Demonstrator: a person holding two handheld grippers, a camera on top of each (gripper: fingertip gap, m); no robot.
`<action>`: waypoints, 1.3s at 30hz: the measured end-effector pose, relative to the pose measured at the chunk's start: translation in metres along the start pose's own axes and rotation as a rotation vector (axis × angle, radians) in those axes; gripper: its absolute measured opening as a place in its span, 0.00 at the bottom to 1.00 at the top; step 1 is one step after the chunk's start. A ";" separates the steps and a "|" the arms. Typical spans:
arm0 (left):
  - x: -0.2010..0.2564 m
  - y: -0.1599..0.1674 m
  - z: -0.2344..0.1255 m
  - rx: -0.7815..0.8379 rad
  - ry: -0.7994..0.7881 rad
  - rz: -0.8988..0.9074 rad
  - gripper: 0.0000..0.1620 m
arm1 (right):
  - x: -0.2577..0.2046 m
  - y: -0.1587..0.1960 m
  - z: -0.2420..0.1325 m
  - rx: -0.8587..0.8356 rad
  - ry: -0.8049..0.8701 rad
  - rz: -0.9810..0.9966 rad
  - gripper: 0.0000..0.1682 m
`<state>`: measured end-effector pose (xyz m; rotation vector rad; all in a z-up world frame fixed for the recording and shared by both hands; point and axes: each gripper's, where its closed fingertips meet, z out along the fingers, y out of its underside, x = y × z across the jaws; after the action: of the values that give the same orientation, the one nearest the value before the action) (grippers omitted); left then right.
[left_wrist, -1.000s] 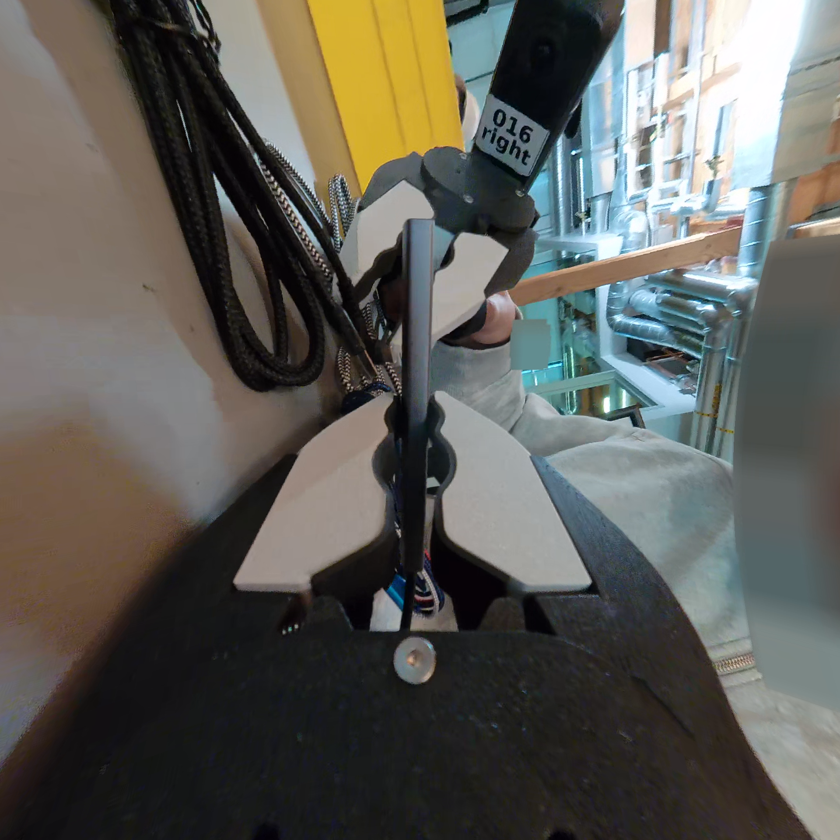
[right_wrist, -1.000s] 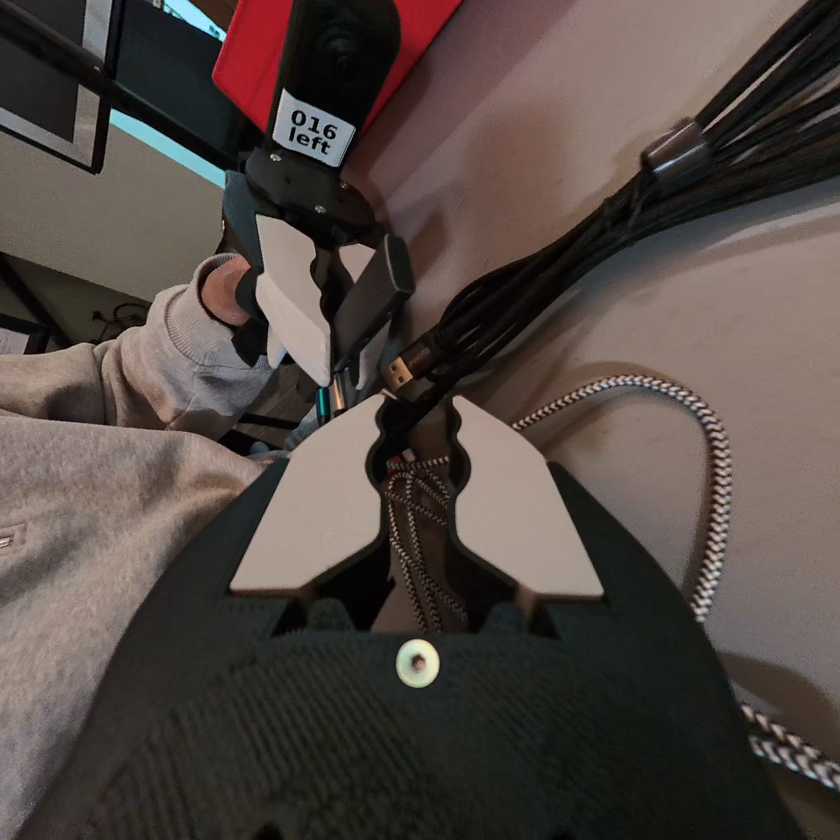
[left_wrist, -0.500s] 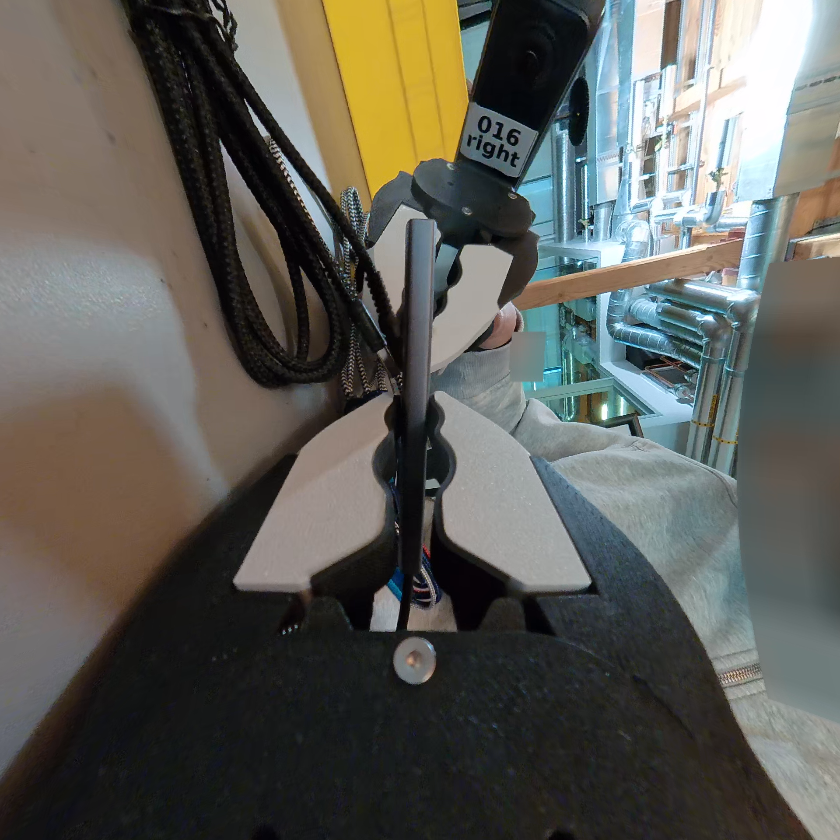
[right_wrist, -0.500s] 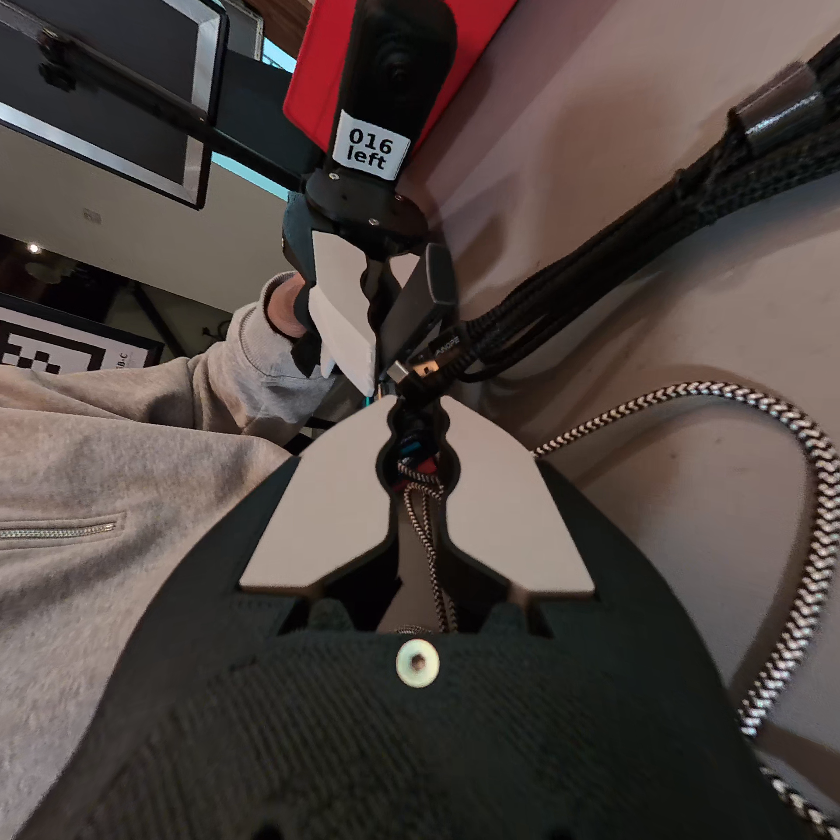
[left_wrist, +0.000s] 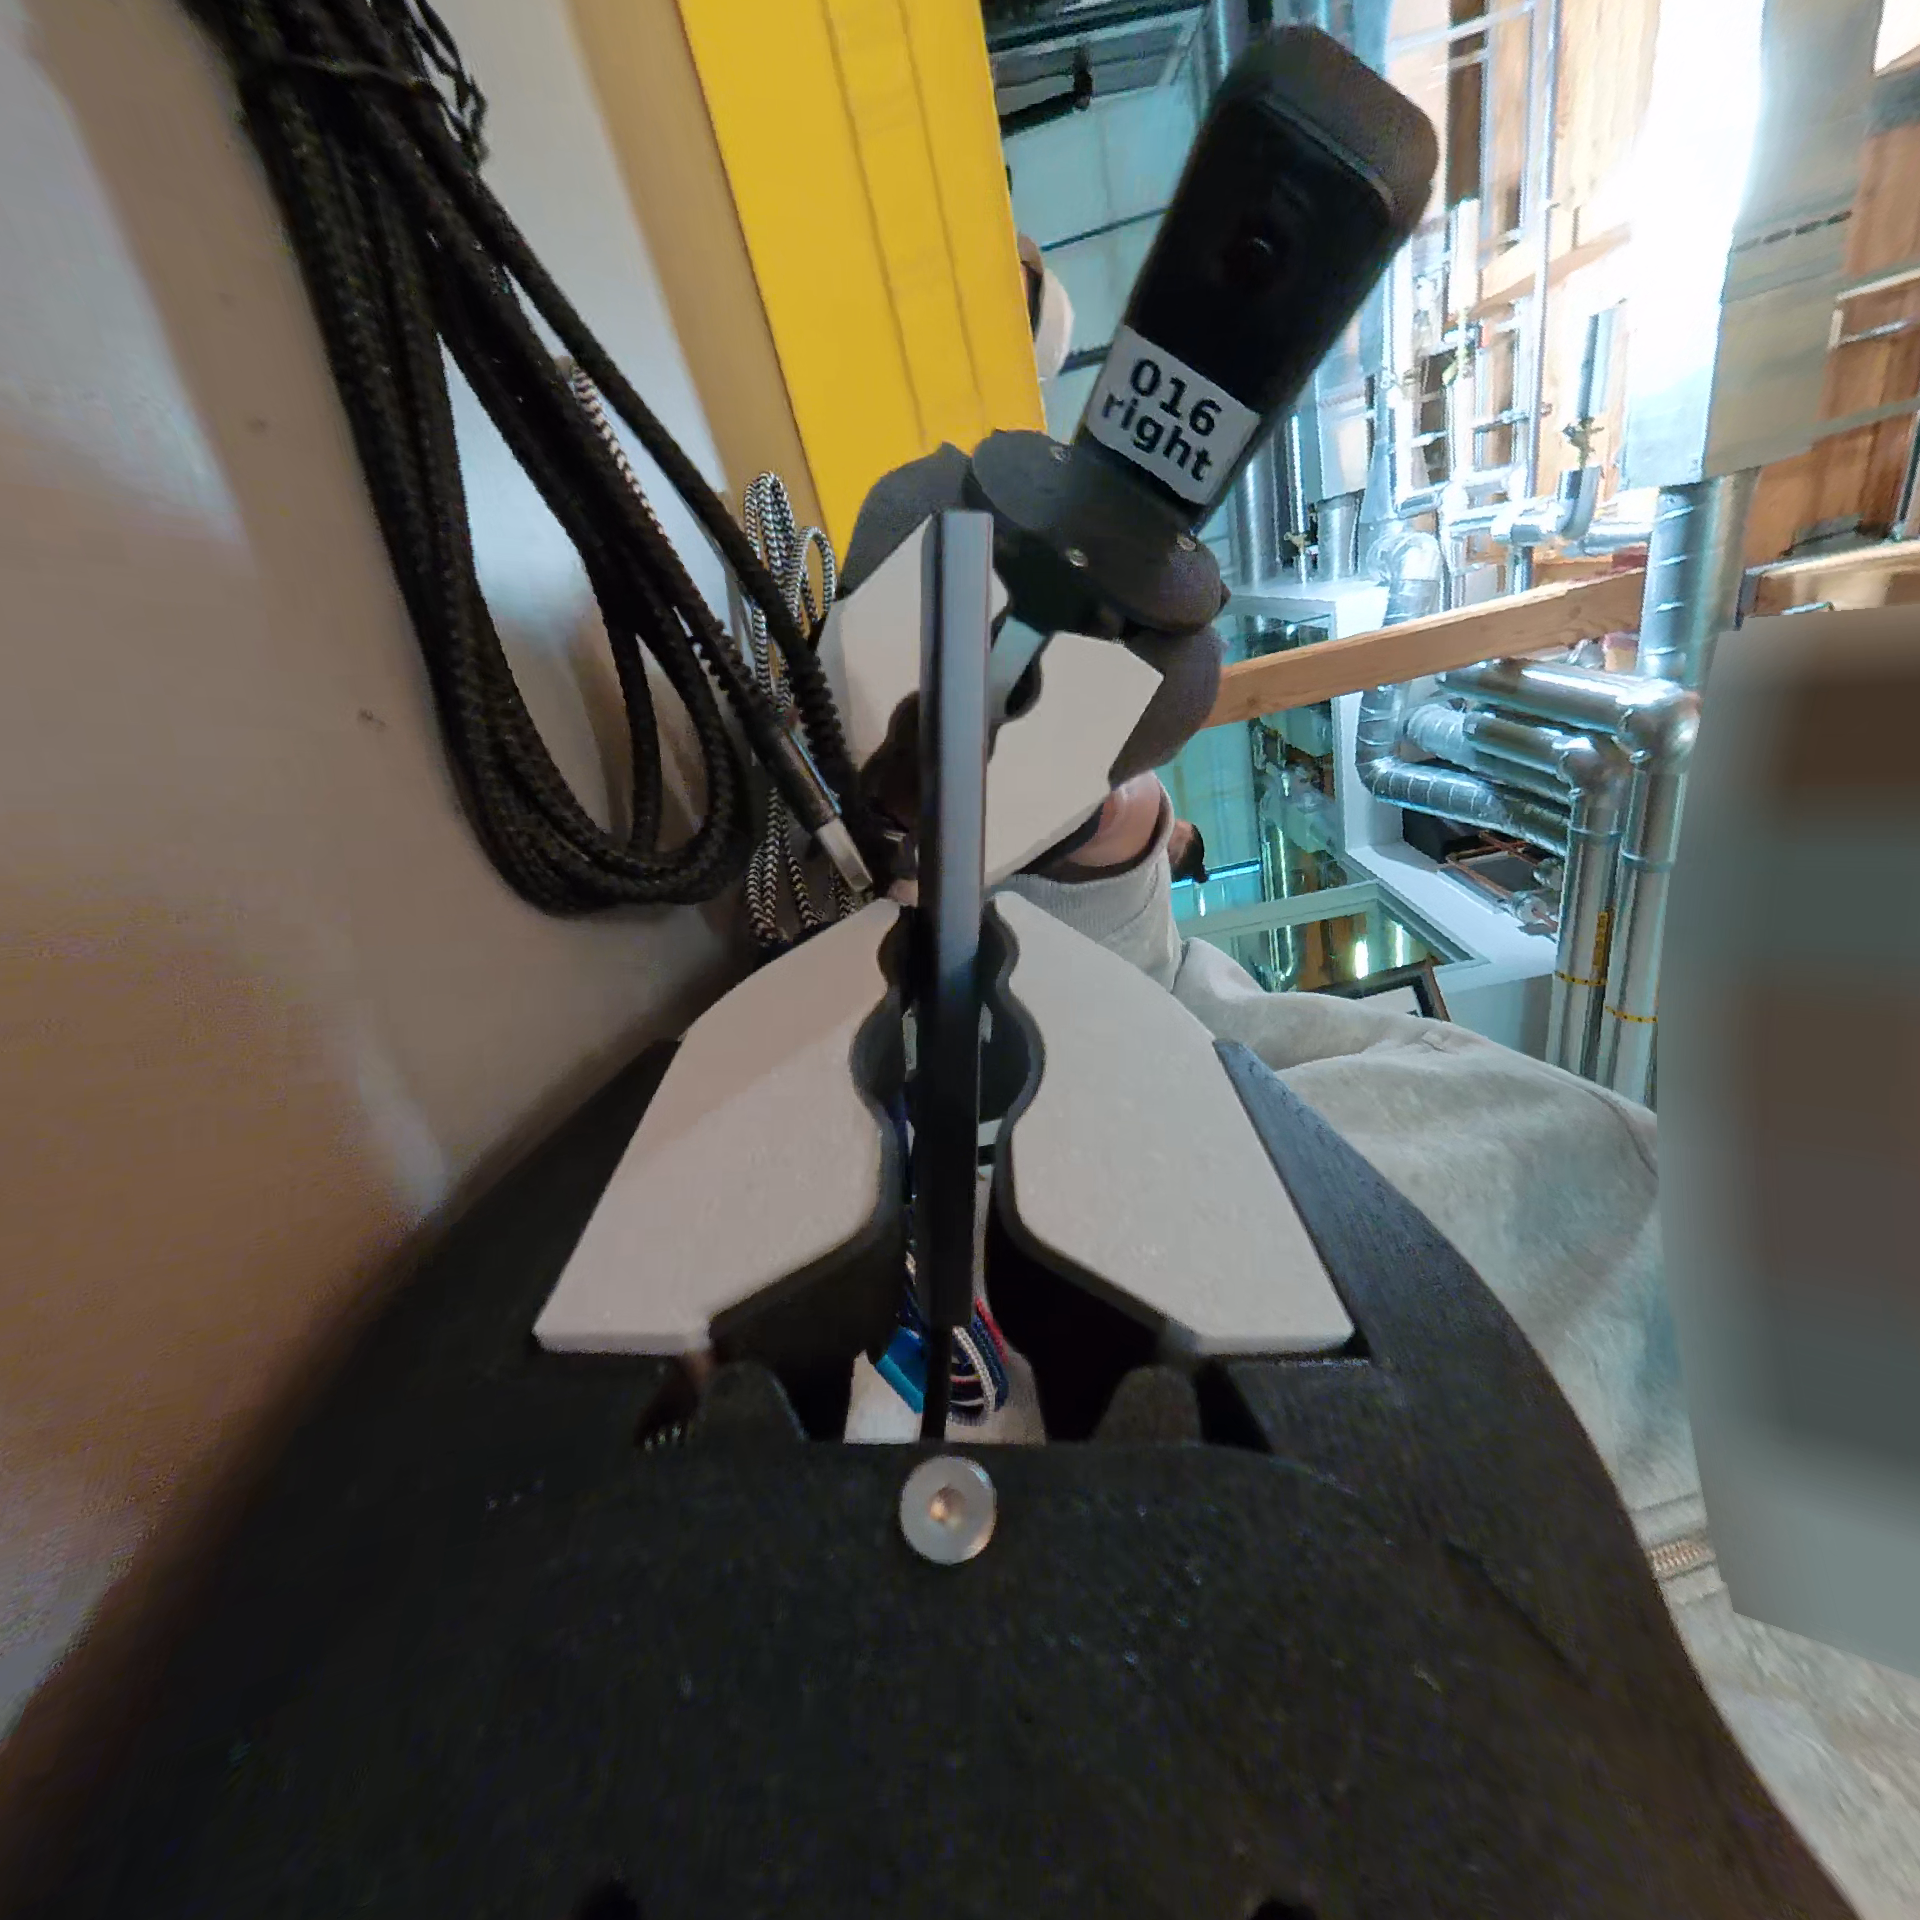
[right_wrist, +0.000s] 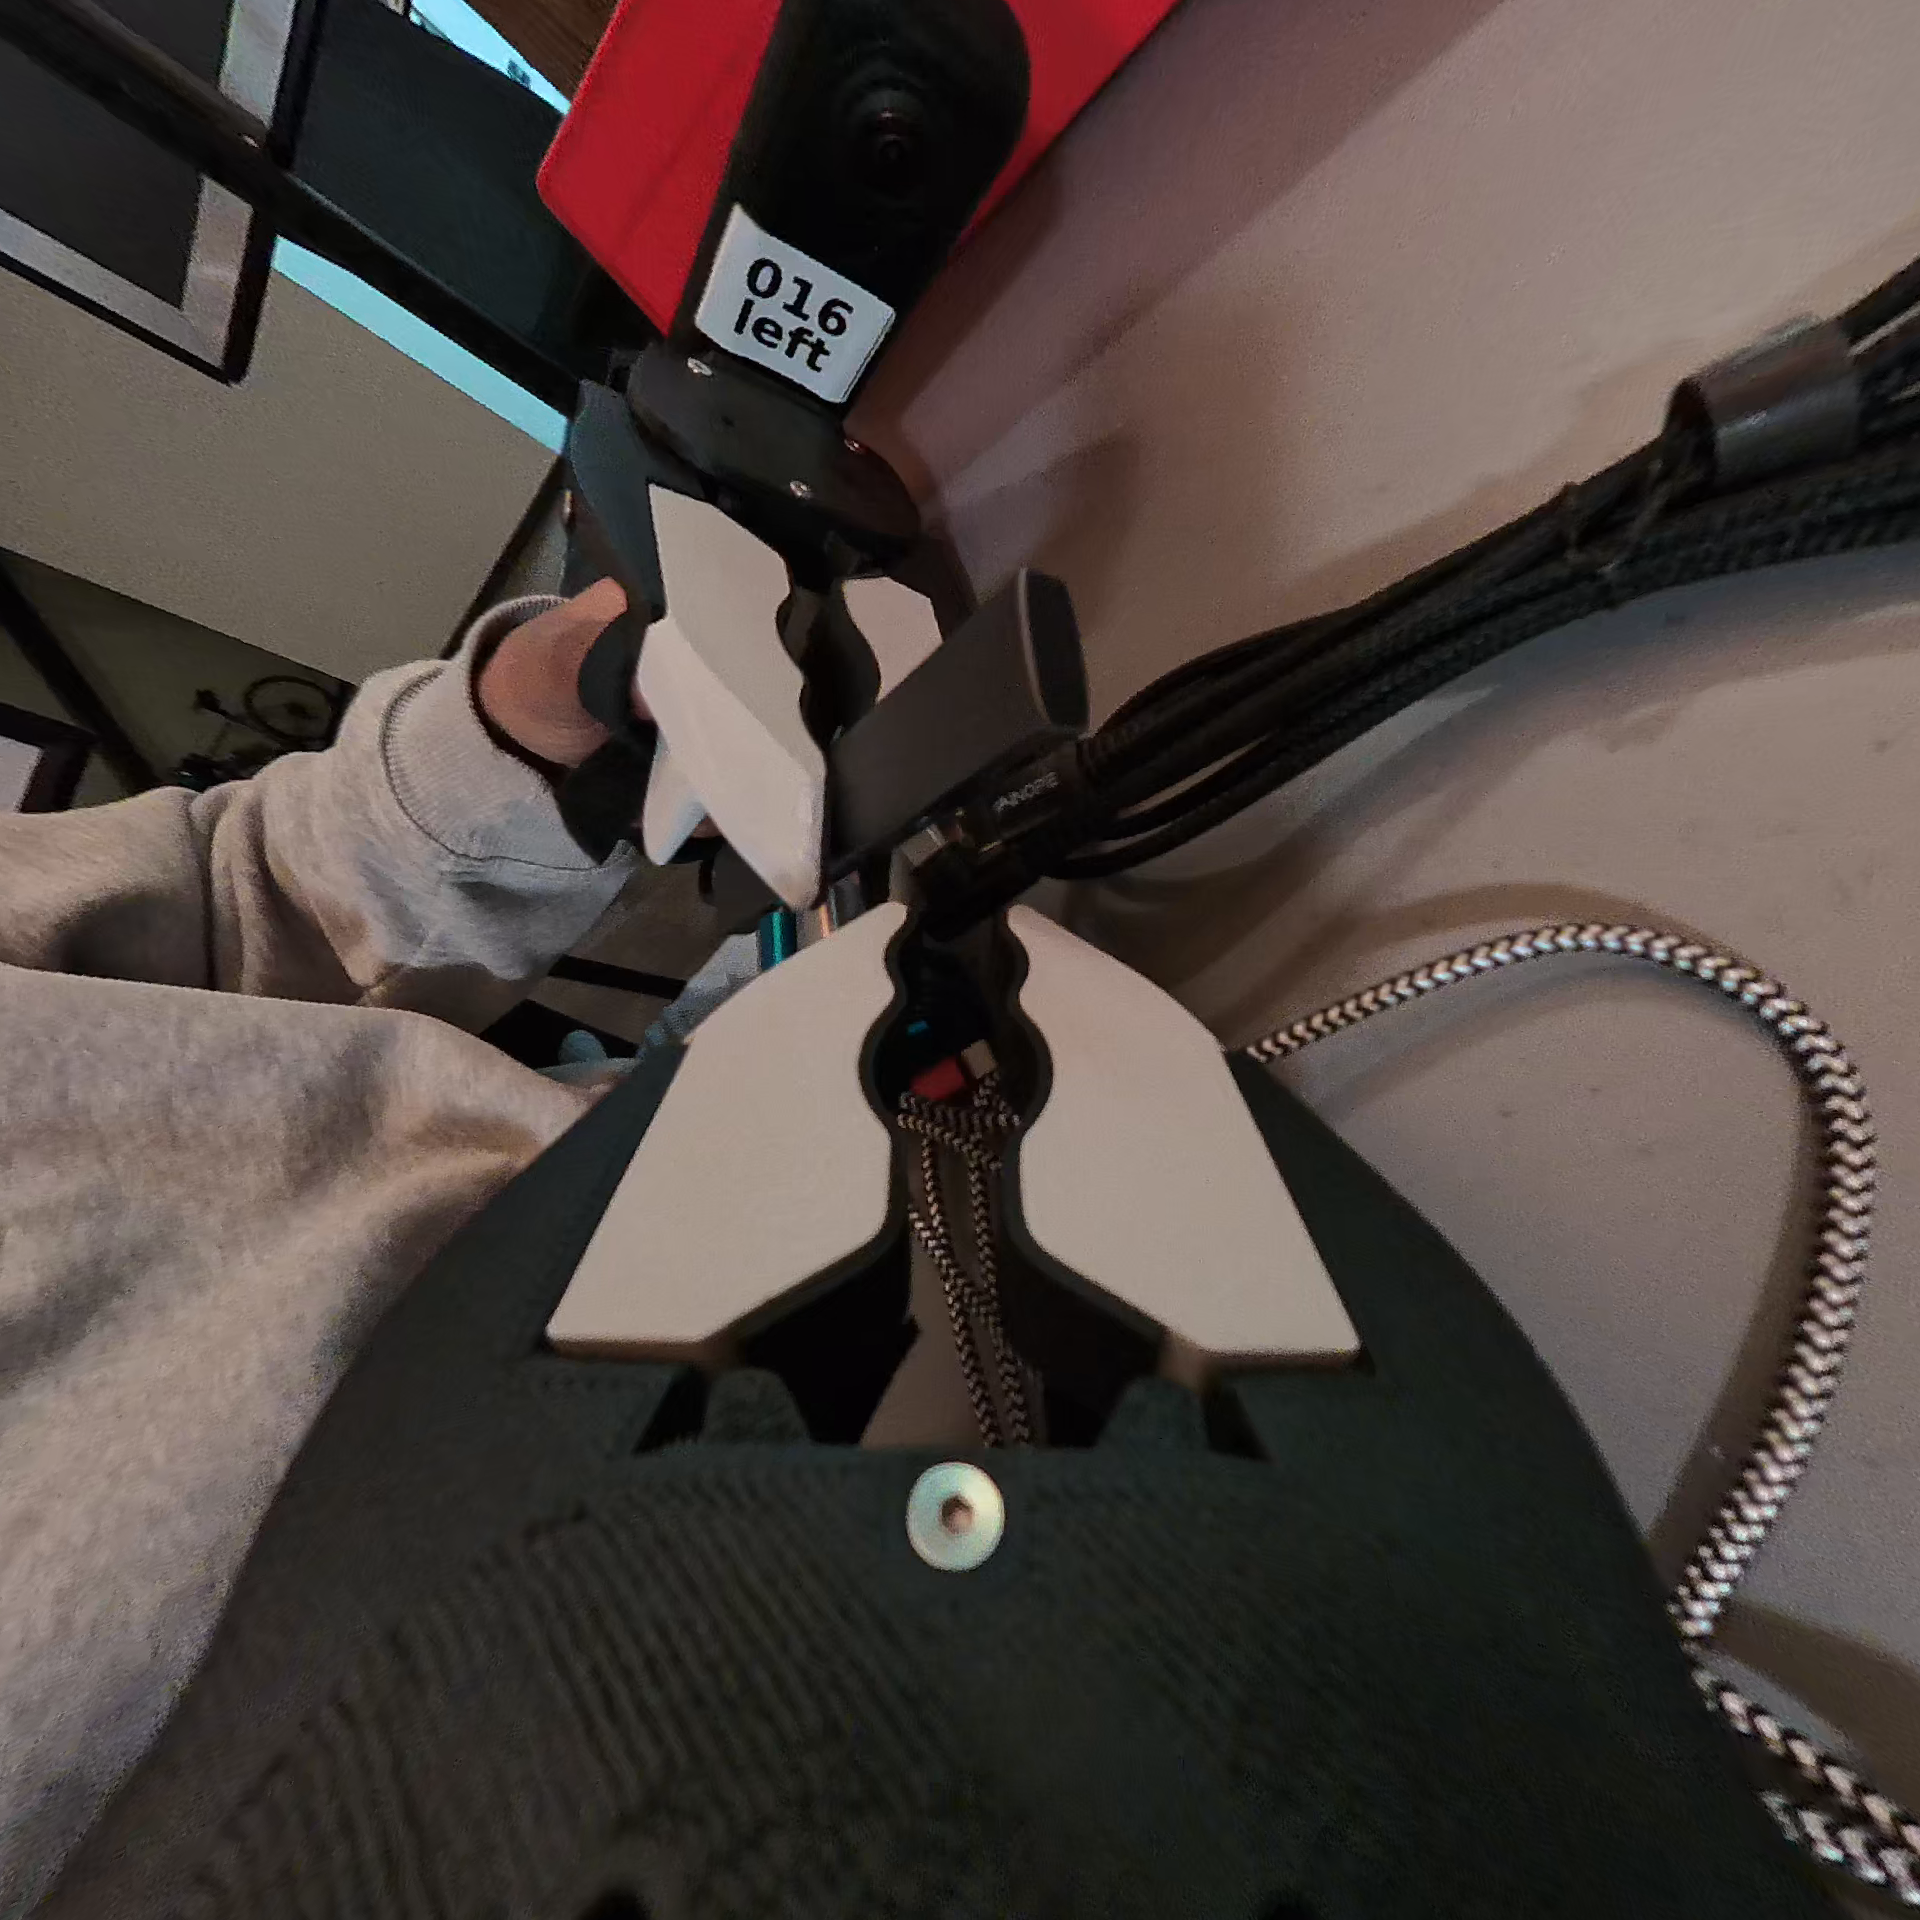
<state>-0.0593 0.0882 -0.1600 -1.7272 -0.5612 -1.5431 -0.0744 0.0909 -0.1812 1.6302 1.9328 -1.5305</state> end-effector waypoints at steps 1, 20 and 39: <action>0.000 -0.001 -0.001 0.006 0.003 -0.012 0.06 | 0.000 0.000 0.000 0.000 0.008 -0.018 0.08; 0.000 -0.007 -0.009 0.060 0.038 -0.078 0.06 | 0.022 -0.005 -0.019 0.056 0.071 0.099 0.15; -0.007 -0.001 -0.001 0.013 -0.036 -0.066 0.06 | 0.004 -0.020 -0.006 0.088 -0.224 0.220 0.13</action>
<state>-0.0615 0.0890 -0.1668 -1.7454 -0.6510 -1.5524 -0.0891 0.1008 -0.1701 1.5676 1.5387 -1.6473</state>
